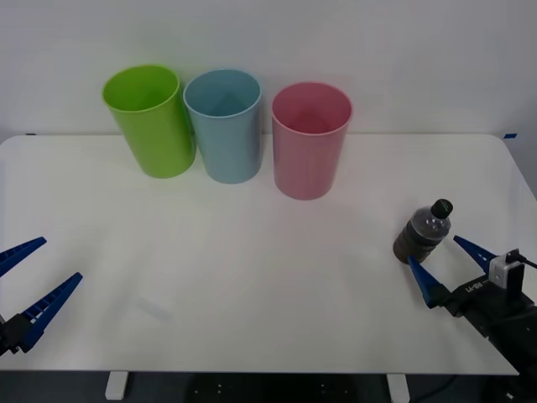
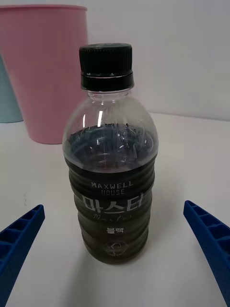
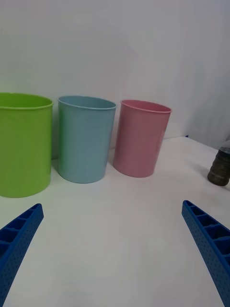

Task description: Grasp the object on the table and drop it into the matching bin: aluminum can to the light blue bin, PET bottle to the pink bin.

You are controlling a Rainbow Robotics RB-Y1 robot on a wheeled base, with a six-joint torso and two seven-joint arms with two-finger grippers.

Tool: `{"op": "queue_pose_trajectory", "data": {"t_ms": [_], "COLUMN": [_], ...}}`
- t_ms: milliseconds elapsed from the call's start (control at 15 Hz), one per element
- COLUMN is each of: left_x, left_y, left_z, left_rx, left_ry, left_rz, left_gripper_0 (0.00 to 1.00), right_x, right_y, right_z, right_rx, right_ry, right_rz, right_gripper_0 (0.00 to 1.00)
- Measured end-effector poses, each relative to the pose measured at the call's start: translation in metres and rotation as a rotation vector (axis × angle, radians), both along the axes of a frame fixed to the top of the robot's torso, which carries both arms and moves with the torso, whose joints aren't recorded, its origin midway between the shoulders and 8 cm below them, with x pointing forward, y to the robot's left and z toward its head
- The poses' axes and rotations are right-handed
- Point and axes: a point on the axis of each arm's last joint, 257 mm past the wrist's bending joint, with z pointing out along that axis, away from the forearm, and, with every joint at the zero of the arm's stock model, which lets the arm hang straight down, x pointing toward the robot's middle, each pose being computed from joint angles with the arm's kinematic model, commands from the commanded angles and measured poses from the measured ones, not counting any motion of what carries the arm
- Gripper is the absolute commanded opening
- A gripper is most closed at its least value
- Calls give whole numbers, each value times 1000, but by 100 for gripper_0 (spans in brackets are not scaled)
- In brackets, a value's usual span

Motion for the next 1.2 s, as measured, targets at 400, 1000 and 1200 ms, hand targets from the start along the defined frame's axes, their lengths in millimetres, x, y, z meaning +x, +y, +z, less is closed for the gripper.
{"op": "queue_pose_trajectory", "data": {"t_ms": [400,1000,1200], "left_x": [0,0,0], "left_y": [0,0,0], "left_z": [0,0,0], "left_rx": [0,0,0], "left_ry": [0,0,0], "left_rz": [0,0,0], "left_gripper_0": [100,100,100], "right_x": [26,44,48], "right_y": [12,25,30], "right_z": [-3,-2,-1], "right_rx": [0,-20,-16], "right_ry": [-2,-1,-5], "right_rz": [13,1,-7], "right_gripper_0": [100,100,100]}}
